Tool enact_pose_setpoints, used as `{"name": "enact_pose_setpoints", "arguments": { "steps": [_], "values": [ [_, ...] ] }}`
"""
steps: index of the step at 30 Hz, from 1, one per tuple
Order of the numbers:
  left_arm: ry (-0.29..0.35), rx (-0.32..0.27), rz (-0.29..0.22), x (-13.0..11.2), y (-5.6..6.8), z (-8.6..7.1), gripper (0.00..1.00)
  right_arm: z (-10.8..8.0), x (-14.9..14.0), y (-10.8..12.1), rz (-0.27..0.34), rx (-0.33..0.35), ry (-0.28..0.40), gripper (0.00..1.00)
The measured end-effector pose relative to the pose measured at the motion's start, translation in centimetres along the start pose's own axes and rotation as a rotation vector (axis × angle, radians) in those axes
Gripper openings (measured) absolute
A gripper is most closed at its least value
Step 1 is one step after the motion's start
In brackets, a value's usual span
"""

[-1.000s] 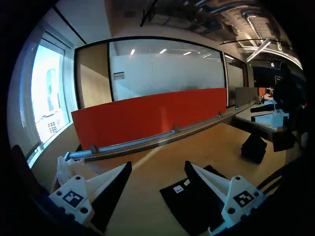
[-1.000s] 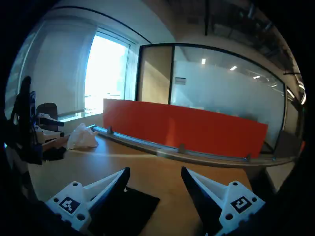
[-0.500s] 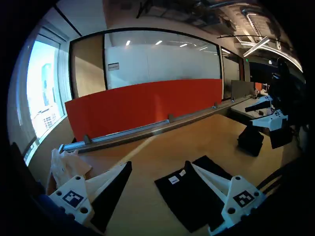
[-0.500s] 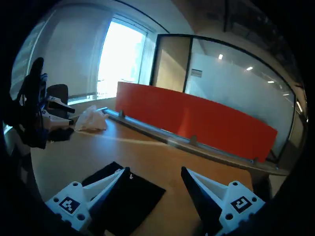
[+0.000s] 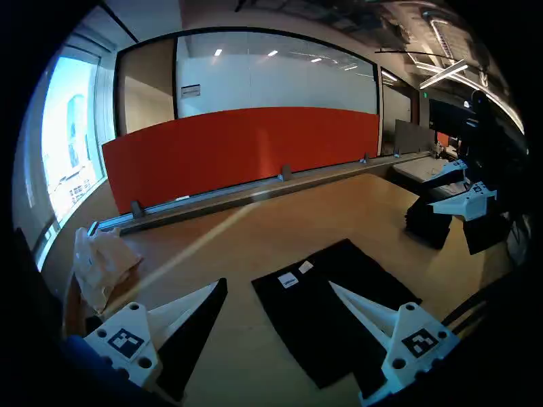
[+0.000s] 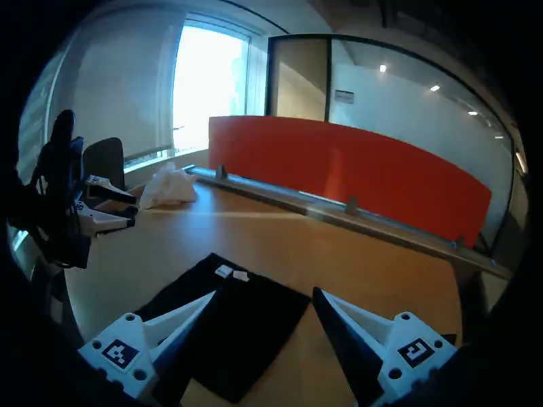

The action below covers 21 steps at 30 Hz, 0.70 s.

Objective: Fold towel

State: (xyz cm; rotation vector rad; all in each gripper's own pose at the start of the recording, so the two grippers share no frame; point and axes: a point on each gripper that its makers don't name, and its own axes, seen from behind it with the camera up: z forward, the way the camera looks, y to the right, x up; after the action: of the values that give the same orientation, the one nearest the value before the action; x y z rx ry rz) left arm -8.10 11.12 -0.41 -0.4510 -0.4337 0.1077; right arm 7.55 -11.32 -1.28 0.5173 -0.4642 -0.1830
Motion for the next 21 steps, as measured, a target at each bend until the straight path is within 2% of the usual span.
{"name": "enact_pose_setpoints", "arguments": {
  "steps": [11,21],
  "values": [
    [-0.076,-0.042,0.003,-4.9,2.5,1.3,1.0,1.6,-5.5,-0.7,-0.029,-0.012,-0.079,1.0],
    [-0.145,-0.078,0.001,-9.3,4.5,2.2,1.0,2.6,-9.7,-1.7,-0.013,0.006,-0.138,1.0]
  ]
}}
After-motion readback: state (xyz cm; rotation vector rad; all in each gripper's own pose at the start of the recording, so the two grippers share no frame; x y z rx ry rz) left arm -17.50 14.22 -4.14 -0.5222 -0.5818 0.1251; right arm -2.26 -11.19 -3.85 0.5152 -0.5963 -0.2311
